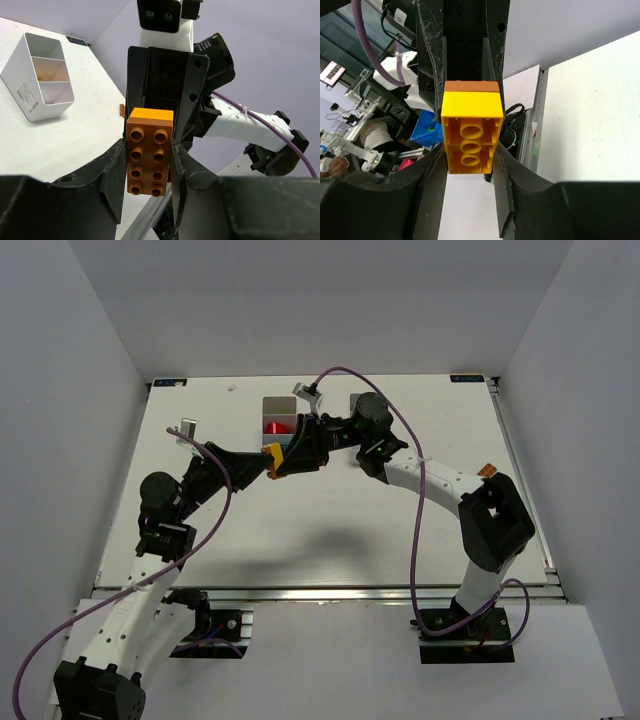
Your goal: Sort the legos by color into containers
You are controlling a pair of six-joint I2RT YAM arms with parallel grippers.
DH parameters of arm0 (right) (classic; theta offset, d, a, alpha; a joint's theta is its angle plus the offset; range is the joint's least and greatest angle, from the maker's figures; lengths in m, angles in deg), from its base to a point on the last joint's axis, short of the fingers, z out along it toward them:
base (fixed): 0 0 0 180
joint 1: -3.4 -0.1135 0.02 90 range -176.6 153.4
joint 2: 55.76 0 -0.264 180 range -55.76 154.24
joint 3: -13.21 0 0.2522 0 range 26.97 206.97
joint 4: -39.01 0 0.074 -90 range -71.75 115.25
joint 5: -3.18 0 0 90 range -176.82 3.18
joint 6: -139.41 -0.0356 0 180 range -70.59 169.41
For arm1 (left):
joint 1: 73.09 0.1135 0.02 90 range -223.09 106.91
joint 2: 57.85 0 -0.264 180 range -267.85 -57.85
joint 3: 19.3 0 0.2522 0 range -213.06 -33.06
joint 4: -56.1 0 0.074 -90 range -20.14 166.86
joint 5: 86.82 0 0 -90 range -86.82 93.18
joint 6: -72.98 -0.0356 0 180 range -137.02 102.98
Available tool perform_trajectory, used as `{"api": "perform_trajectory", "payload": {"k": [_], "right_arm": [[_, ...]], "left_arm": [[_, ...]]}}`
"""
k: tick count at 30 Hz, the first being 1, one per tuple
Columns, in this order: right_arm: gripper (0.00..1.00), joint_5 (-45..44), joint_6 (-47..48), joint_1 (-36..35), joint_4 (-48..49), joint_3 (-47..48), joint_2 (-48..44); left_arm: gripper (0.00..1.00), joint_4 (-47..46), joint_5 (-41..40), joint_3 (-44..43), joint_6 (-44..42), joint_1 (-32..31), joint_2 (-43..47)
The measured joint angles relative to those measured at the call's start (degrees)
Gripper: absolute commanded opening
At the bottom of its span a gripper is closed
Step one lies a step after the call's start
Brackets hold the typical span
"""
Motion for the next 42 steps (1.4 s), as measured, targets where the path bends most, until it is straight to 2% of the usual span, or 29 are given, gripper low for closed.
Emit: {"api": "perform_trajectory", "payload": {"k": [31, 42], "right_arm": [[0.14, 1.0, 1.0, 1.4, 0.4, -2.9, -0.9], [0.13, 1.3, 3.0, 4.7, 0.1, -3.0, -1.5]], "left_arm": [[0.06, 2.7, 2.8, -0.2, -1.7, 0.9, -0.6], [0.05, 3.3, 2.7, -0.9, -1.7, 3.1, -0.6]]}}
